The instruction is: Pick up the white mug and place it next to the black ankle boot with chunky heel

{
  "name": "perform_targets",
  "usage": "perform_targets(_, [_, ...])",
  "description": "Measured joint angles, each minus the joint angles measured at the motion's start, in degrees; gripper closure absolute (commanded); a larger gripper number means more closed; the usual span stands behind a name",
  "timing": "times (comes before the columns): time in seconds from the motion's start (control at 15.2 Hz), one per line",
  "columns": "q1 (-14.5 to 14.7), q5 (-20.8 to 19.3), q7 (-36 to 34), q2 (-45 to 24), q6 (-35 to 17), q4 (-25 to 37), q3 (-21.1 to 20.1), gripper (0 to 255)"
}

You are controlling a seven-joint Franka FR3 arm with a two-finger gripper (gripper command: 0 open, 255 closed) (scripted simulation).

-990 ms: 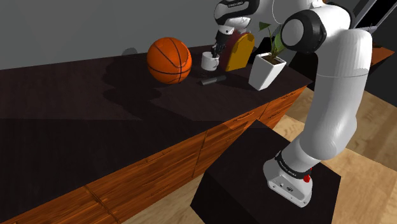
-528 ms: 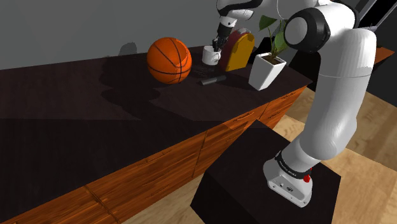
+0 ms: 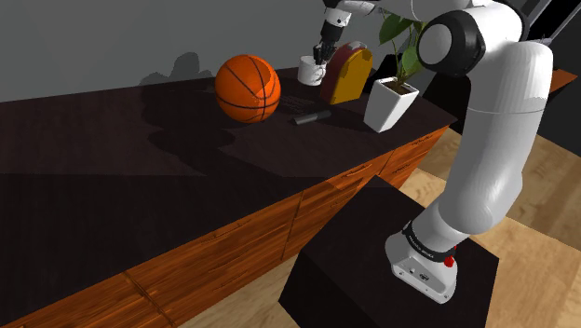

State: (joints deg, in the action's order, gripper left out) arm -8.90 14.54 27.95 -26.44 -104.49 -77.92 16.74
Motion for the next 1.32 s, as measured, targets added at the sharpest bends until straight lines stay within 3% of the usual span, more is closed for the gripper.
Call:
perform_targets(0.92, [-1.2,-0.2,-1.4,-0.5,10.9,11.5,0.2,255])
perform_targets(1.32, [-2.6,0.5,-2.2,-3.3,17.2,20.7,0.0,255])
